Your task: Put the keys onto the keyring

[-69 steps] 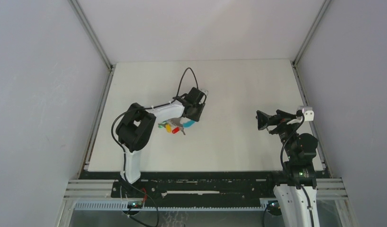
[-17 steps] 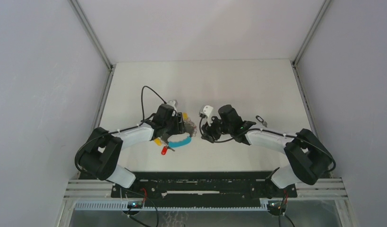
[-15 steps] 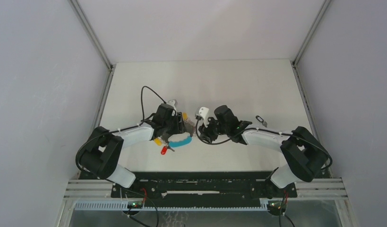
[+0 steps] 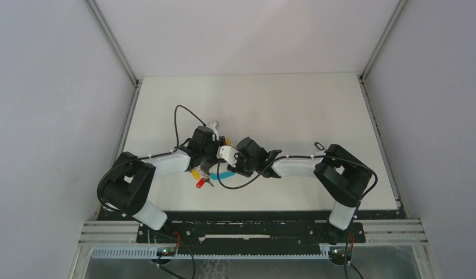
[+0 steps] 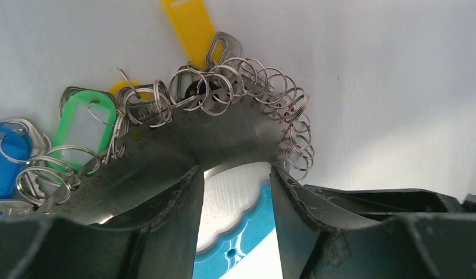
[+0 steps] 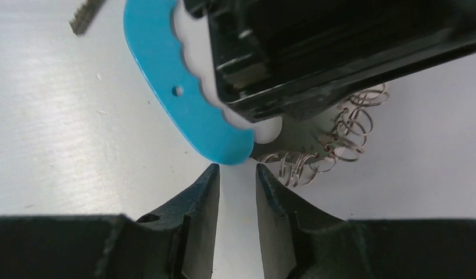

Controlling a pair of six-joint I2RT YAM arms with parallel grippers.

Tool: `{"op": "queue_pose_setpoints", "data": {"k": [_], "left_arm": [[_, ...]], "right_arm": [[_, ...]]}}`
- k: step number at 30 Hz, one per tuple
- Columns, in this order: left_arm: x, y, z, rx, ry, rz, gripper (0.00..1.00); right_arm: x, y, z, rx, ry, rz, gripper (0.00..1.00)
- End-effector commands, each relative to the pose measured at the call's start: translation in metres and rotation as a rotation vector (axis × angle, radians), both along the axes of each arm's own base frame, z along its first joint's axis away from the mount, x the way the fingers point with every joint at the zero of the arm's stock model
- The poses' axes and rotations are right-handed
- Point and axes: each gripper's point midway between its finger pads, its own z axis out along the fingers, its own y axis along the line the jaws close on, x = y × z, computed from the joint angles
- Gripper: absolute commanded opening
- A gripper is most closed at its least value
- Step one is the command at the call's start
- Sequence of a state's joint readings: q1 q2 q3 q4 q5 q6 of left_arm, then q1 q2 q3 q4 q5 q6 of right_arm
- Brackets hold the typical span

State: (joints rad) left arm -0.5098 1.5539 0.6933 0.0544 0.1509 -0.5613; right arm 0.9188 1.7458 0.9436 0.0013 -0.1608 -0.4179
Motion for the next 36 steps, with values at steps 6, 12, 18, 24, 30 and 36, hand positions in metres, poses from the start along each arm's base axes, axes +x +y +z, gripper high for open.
{"op": "queue_pose_setpoints", "data": {"k": [6,12,18,24,30,36], "left_arm": [[-0.011,0.008,-0.019,0.048,0.065,-0.012,0.51],[-0.011,0.008,-0.021,0.053,0.068,-0.018,0.50],[-0.013,0.008,-0.021,0.053,0.069,-0.027,0.50],[-0.011,0.006,-0.015,0.040,0.054,-0.029,0.50],[-0.012,0.003,0.007,-0.028,-0.013,-0.022,0.51],[-0.014,-0.003,0.044,-0.133,-0.142,-0.045,0.52]], "right_arm": [[0.020,-0.006,-0.009,-0.119,-0.107,-0.022,0.28],[0.027,-0.007,-0.012,-0.143,-0.139,-0.042,0.27],[0.028,-0.005,-0.016,-0.150,-0.127,-0.022,0.20],[0.026,-0.007,-0.017,-0.152,-0.109,-0.020,0.00],[0.019,-0.009,0.013,-0.046,-0.062,-0.018,0.00],[0.005,-0.014,0.058,0.141,-0.020,0.005,0.00]]}}
